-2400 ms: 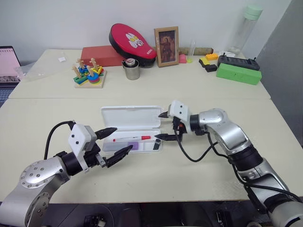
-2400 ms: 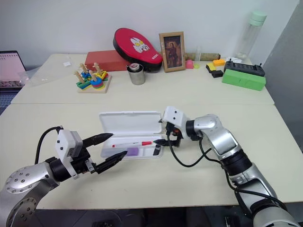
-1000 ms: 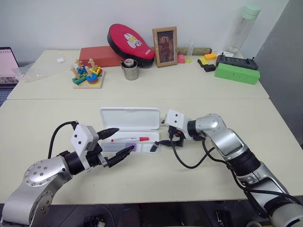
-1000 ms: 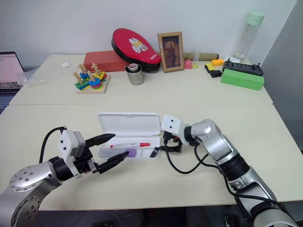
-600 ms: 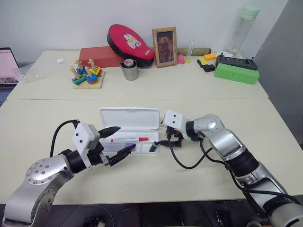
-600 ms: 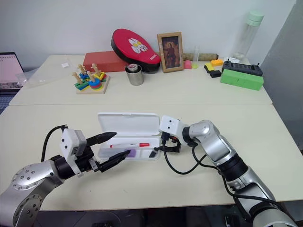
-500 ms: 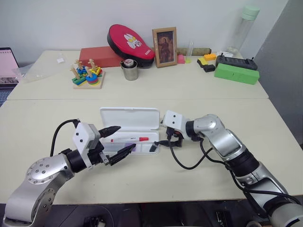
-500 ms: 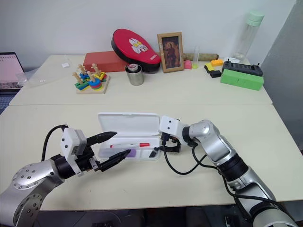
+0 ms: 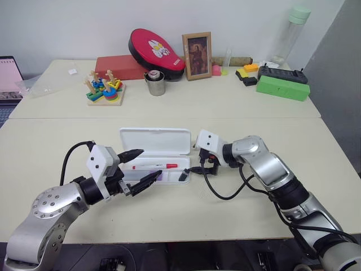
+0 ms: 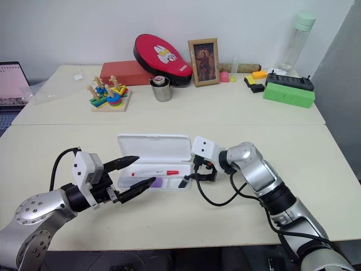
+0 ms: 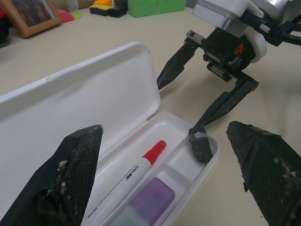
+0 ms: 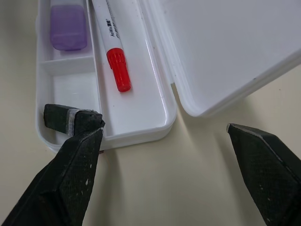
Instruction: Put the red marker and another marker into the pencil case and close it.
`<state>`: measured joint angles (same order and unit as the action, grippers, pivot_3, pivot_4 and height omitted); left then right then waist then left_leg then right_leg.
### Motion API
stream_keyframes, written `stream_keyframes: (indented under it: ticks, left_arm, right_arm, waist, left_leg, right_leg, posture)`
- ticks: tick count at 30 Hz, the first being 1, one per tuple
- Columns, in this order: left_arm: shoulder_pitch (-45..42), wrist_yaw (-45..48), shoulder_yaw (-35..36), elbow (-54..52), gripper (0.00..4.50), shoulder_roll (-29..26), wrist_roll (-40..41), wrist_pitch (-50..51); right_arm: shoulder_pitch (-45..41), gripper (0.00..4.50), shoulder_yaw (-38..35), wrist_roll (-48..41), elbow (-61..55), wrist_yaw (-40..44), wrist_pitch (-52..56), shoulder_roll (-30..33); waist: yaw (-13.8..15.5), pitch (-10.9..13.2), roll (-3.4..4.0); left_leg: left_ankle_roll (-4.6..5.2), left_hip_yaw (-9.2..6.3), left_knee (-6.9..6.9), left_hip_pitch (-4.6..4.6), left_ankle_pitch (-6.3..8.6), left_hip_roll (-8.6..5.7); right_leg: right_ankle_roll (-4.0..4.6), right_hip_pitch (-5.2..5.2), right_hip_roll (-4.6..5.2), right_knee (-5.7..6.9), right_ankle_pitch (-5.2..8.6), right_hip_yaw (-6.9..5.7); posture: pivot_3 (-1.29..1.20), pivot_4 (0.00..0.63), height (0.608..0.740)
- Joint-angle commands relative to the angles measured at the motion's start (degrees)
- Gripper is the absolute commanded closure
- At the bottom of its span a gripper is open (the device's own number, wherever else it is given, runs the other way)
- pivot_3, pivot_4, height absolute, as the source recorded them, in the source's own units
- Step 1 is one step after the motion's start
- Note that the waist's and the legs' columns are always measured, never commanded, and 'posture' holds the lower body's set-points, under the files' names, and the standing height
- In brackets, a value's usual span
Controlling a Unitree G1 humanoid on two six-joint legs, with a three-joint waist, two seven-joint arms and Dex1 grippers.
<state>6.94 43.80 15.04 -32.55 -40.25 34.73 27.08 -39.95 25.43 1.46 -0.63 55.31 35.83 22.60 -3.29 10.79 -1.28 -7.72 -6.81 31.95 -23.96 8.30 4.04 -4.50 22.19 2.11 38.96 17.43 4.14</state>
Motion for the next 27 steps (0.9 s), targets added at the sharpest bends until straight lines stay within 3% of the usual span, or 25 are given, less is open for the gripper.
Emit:
stream_keyframes:
  ticks: [1, 12, 27]
  left_arm:
    - [-0.44, -0.12, 0.35, -0.73, 0.00, 0.00, 0.42, -0.25]
    - [-0.84, 0.70, 0.54, -0.69, 0.00, -0.53, 0.87, -0.01]
    - [-1.39, 1.00, 0.60, -0.65, 0.00, -0.73, 0.90, 0.39]
  right_arm:
    - [-1.65, 0.06, -1.59, -1.01, -2.02, -0.05, 0.31, 0.27]
    - [-2.44, 0.06, -3.47, -4.91, -4.86, -0.08, 3.70, -0.69]
    - [0.36, 0.06, 3.29, -1.26, -4.68, -2.12, 1.99, 0.25]
  waist:
    - [-0.01, 0.00, 0.00]
    - [0.00, 0.00, 0.01]
    - [-0.07, 0.00, 0.01]
  left_leg:
    - [0.00, 0.00, 0.00, 0.00, 0.00, 0.00]
    - [0.00, 0.00, 0.00, -0.03, 0.00, 0.00]
    - [0.00, 0.01, -0.01, -0.01, 0.00, 0.00]
  right_leg:
    - [0.00, 0.00, 0.00, 0.00, 0.00, 0.00]
    - [0.00, 0.02, 0.00, 0.00, 0.00, 0.00]
    - [0.00, 0.03, 0.00, 0.00, 0.01, 0.00]
  posture:
    - [0.00, 0.150, 0.740]
    - [0.00, 0.150, 0.740]
    - [0.00, 0.150, 0.740]
